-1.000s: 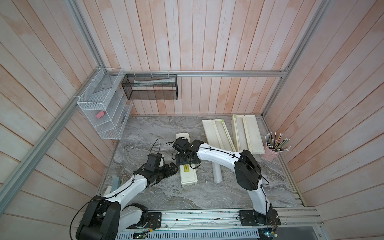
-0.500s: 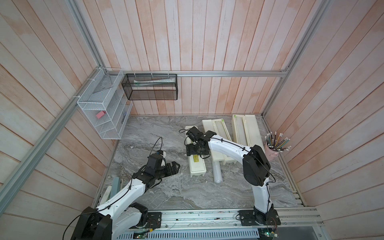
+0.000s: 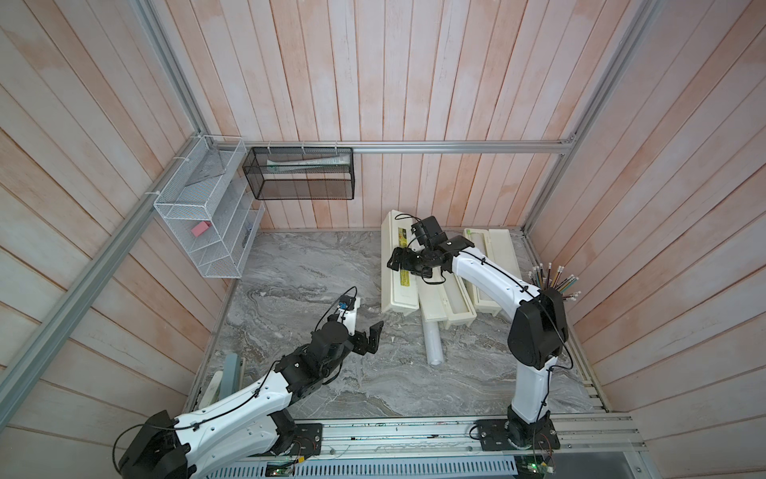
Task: Put plastic wrap rolls into dispensers
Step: Pick up the plastic wrap cutting box from the center of the board, then open the lid of the plastic wrap cutting box.
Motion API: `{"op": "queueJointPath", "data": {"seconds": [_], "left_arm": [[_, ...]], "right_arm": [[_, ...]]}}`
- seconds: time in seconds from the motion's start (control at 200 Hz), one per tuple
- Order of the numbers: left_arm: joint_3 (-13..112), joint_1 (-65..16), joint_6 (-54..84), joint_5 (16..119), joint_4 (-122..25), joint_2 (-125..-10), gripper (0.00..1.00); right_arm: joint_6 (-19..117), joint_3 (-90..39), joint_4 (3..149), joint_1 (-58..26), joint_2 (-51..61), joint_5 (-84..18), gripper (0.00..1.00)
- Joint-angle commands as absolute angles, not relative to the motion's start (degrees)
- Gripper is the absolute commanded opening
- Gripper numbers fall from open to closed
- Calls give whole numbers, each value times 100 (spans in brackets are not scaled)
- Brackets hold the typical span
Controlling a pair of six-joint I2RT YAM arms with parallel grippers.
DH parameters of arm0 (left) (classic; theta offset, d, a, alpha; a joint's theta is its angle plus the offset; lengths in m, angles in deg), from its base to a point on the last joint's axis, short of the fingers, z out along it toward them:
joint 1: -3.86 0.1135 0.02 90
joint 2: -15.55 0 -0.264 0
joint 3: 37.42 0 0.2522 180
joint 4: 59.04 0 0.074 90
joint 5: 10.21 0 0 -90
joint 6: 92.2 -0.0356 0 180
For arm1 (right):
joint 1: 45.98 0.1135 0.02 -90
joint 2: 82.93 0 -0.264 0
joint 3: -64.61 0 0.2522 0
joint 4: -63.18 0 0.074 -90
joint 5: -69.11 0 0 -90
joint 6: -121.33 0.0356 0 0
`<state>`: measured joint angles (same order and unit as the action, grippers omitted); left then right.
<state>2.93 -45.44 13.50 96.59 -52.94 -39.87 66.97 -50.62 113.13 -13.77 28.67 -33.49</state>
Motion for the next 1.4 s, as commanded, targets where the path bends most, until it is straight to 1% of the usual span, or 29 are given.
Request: {"op": "queueJointPath", "data": {"seconds": [0.0,0.085,0.14,0.17,0.23,0.33,0.575,0.71,1.065,1.395], "left_arm": [[461,-4802,28,10571,-6130,-4334,100],[533,-5027,-744,10852,-6583,-4715,100],[528,-5037,-1200,10991,-7008,-4954,100],[520,-5228,-1400,11064,-7228,-5070,100],[527,-5289,-1749,11118,-7632,-5245,100],[586,-5300,-2109,11137,-8056,-5506,100],[829,-5376,-2828,11221,-8563,-6146,100],[941,-5478,-3375,11540,-9045,-6532,100],[1132,-5504,-4360,12270,-10247,-7268,100],[1185,-5504,-4359,12493,-10504,-7478,99]], "right_arm": [[6710,-5432,10998,-1492,2637,-3879,82],[6724,-5502,11016,-1554,2591,-4033,81],[6782,-5501,11025,-1591,2542,-4098,81],[6813,-5490,11013,-1601,2504,-4131,82],[6838,-5495,11033,-1610,2459,-4196,82],[6860,-5478,11043,-1609,2383,-4345,82],[7077,-5128,10708,-1601,2160,-4727,82],[7159,-5014,10580,-1583,2120,-4842,81],[7257,-4716,10407,-1471,2044,-5049,81],[7334,-4479,10240,-1464,1988,-5200,82]]}}
